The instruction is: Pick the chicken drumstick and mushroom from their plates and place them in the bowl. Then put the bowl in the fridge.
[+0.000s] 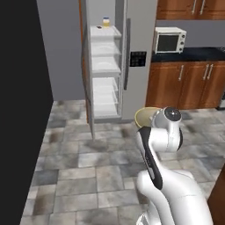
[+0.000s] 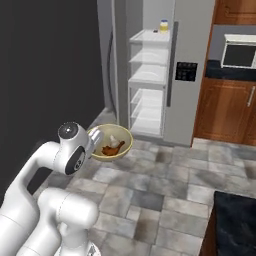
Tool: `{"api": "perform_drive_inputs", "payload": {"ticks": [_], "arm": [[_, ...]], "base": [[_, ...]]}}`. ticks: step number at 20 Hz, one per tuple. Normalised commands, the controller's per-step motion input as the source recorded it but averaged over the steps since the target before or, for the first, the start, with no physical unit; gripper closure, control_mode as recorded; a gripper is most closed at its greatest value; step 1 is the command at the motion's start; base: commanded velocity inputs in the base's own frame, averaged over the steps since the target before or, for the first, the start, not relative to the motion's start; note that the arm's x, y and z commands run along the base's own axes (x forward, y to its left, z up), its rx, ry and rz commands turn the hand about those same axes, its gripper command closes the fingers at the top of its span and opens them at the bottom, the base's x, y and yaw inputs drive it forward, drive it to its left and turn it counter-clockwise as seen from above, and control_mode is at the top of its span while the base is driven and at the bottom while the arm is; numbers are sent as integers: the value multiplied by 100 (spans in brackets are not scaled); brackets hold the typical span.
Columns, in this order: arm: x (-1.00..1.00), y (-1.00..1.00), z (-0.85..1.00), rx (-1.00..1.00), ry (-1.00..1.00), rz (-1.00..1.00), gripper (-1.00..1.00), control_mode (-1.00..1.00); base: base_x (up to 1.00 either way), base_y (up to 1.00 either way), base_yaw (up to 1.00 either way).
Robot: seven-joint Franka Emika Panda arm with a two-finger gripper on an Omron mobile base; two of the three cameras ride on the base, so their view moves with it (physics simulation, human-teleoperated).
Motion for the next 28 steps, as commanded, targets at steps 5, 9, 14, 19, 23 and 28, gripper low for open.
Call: {"api": "perform_drive_inputs", "payload": {"ticks": [5, 9, 14, 19, 23, 28], "arm": [[0, 0, 0, 0, 0, 0, 100, 100], [0, 0, 0, 0, 0, 0, 100, 100], [0, 0, 0, 0, 0, 0, 100, 100], [0, 0, 0, 0, 0, 0, 100, 100], [0, 0, 0, 0, 0, 0, 100, 100], [0, 0, 0, 0, 0, 0, 100, 100]], "base": [[94, -18, 4], [88, -27, 11], [80, -35, 11], [70, -43, 9], [63, -48, 9], [51, -51, 13]]}}
